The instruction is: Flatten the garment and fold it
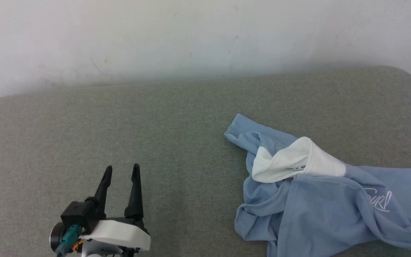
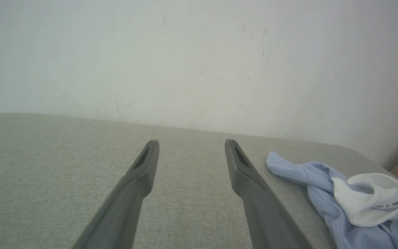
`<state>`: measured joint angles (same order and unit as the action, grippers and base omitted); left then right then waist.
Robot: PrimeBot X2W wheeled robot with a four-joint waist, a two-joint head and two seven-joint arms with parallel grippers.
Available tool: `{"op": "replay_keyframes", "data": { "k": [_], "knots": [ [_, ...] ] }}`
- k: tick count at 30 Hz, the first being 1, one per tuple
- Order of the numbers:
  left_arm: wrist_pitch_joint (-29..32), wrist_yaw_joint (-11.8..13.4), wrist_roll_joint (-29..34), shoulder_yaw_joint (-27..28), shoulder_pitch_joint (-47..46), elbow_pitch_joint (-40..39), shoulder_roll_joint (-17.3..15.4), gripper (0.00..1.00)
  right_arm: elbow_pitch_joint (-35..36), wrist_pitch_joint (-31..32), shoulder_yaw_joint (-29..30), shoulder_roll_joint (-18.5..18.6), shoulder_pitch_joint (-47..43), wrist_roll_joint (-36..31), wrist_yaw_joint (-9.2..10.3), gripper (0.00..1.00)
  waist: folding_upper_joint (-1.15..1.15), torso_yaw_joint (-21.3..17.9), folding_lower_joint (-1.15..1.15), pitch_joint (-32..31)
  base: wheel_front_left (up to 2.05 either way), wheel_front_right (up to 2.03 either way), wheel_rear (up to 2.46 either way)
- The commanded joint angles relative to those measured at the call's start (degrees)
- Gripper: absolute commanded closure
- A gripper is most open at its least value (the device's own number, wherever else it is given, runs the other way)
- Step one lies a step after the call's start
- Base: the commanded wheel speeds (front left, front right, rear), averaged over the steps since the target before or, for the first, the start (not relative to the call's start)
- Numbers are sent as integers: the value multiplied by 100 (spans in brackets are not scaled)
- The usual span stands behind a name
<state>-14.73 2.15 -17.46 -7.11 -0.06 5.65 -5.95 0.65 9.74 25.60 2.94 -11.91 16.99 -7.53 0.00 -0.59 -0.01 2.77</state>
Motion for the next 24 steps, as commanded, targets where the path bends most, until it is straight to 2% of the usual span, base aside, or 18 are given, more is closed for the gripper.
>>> {"op": "replay_keyframes", "data": {
  "k": [1, 4, 8, 17, 21, 24],
  "knots": [
    [-26, 17, 29, 15, 71, 23, -34, 0, 81, -219, 12, -2, 118, -3, 4, 0, 0, -5, 1, -32, 0, 0, 0],
    [-6, 39, 26, 7, 93, 49, -48, 0, 251, -732, -110, -4, 243, -130, 4, 0, 0, 5, 1, -82, 0, 0, 0],
    [37, 61, 16, -14, 122, 78, -61, 0, 658, -1043, -651, -5, 239, -401, 4, 0, 0, 34, 1, -153, 0, 0, 0],
    [77, 100, -37, -45, 197, 201, -71, 0, 1278, -1044, -2187, -5, -108, -850, 4, 0, 0, 152, 1, -300, 0, 0, 0],
    [147, 125, -1, -115, 125, 231, -75, 0, 1331, -1021, -2426, -6, -235, -837, 4, 0, 0, 198, 1, -276, 0, 0, 0],
    [274, -5, 80, -320, -286, 296, -73, 0, 1391, -1016, -2460, -6, -221, -811, 4, 0, 0, 218, 1, -125, 0, 0, 0]
  ]
}}
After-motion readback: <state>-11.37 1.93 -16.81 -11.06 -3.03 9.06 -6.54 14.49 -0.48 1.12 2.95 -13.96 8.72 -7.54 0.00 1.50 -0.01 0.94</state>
